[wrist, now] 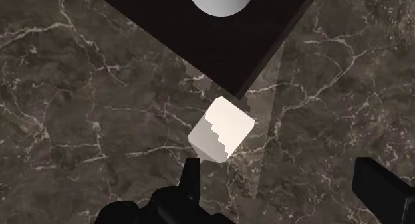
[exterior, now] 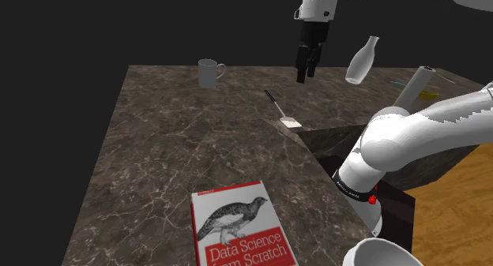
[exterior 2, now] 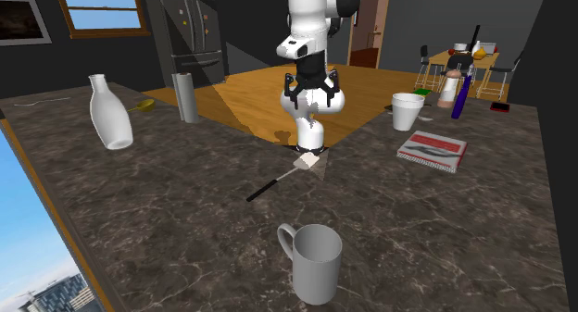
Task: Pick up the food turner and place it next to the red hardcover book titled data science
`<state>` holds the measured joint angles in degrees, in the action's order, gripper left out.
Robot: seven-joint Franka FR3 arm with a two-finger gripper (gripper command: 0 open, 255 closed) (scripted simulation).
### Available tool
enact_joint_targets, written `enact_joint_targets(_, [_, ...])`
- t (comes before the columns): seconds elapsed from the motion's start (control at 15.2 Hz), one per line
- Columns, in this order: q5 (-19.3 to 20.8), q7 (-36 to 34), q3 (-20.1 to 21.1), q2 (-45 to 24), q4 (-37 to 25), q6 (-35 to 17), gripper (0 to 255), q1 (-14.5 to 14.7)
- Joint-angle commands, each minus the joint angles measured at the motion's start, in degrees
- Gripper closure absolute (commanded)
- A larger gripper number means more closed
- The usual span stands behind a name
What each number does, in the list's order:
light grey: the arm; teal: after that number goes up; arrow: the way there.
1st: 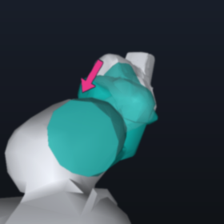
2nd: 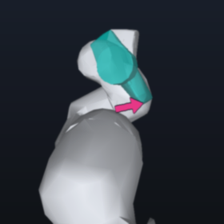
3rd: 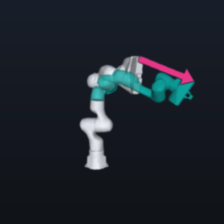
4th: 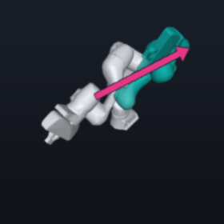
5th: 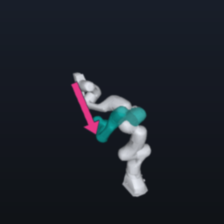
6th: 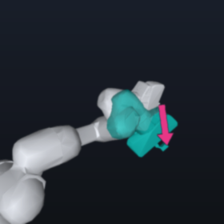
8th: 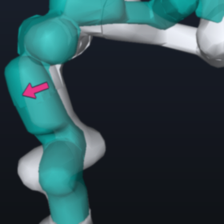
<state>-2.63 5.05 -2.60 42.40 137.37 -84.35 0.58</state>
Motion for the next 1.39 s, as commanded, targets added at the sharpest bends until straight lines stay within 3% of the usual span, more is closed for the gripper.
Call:
enact_joint_targets(0.0, [0.0, 0.0, 0.0, 0.0, 0.0, 0.0, 0, 0.0])
enact_joint_targets(0.86, [2.2, -27.5, 5.3, -9.2, 14.8, -37.5, 0, -12.6])
enact_joint_targets(1.32, [2.7, -29.0, 5.7, -12.9, 17.9, -45.0, 0, -13.4])
